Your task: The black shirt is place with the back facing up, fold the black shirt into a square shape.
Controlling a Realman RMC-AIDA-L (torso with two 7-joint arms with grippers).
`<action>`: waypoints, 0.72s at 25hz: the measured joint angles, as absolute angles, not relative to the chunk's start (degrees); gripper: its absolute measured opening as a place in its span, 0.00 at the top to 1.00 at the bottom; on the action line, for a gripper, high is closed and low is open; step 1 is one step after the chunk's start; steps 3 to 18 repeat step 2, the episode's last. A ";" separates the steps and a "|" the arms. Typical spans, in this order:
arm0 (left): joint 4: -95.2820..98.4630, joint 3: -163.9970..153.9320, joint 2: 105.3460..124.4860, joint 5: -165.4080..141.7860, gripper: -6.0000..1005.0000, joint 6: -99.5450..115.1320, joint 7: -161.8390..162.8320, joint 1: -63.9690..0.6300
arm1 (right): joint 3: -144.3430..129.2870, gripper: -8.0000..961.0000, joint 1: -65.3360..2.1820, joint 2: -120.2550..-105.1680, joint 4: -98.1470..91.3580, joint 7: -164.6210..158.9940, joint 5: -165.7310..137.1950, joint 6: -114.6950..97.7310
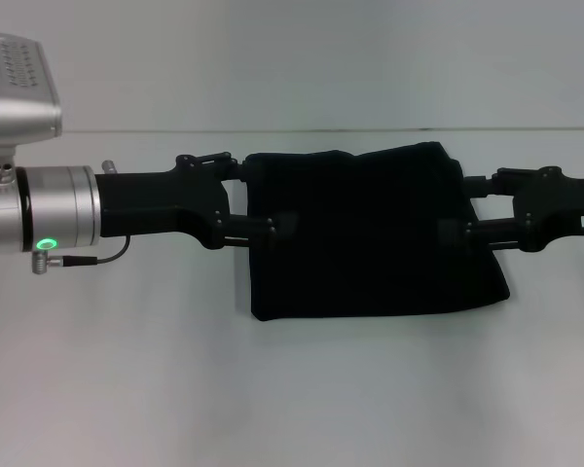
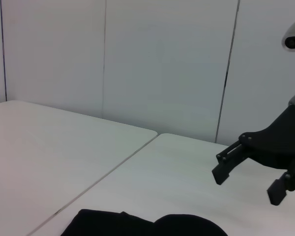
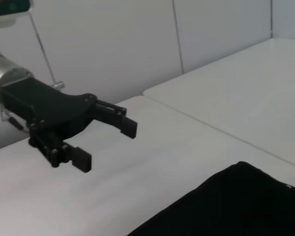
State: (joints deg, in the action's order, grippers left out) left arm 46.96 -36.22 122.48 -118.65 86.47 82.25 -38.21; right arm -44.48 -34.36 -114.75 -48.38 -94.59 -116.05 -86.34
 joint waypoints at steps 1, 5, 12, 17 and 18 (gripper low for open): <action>46.99 -36.20 122.47 -118.65 0.10 86.43 82.27 -38.21 | -44.49 0.06 -34.33 -114.64 -48.38 -94.56 -116.05 -86.79; 47.02 -36.18 122.47 -118.66 0.10 86.39 82.28 -38.21 | -44.49 0.06 -34.31 -114.55 -48.38 -94.51 -116.05 -87.19; 47.02 -36.18 122.47 -118.66 0.10 86.39 82.28 -38.21 | -44.49 0.06 -34.31 -114.55 -48.38 -94.51 -116.05 -87.19; 47.02 -36.18 122.47 -118.66 0.10 86.39 82.28 -38.21 | -44.49 0.06 -34.31 -114.55 -48.38 -94.51 -116.05 -87.19; 47.02 -36.18 122.47 -118.66 0.10 86.39 82.28 -38.21 | -44.49 0.06 -34.31 -114.55 -48.38 -94.51 -116.05 -87.19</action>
